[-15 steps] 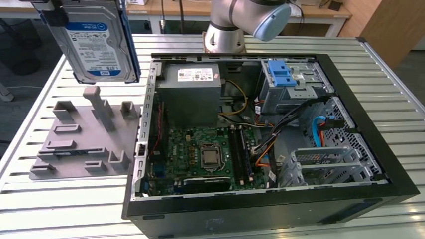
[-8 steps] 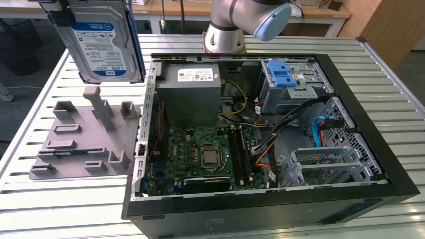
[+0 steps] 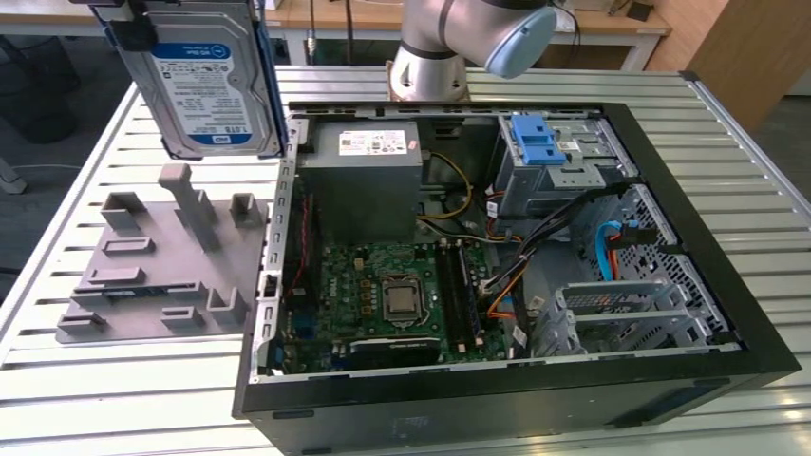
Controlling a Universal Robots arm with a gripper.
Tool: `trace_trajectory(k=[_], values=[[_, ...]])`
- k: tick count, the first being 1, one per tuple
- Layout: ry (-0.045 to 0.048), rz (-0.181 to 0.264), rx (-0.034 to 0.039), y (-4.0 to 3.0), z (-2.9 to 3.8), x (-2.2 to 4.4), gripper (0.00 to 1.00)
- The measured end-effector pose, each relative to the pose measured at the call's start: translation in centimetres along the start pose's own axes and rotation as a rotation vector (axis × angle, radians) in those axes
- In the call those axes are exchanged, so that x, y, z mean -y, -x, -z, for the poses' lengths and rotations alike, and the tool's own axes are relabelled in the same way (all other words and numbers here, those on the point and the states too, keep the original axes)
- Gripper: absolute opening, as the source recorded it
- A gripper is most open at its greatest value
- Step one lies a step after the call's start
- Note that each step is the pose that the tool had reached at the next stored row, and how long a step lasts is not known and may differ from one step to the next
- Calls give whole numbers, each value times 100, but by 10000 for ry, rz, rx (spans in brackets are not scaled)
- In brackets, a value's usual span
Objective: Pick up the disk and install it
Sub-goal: 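Pick up the disk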
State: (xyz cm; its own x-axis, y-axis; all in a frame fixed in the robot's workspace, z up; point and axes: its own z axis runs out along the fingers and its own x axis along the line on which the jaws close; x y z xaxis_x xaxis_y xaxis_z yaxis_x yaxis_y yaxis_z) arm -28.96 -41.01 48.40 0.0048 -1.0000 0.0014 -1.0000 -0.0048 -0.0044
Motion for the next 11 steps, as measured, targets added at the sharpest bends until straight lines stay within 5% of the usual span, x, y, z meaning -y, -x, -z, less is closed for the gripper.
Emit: trace_trajectory(k=[11], values=[[1,0,0,-1,0,110,36]])
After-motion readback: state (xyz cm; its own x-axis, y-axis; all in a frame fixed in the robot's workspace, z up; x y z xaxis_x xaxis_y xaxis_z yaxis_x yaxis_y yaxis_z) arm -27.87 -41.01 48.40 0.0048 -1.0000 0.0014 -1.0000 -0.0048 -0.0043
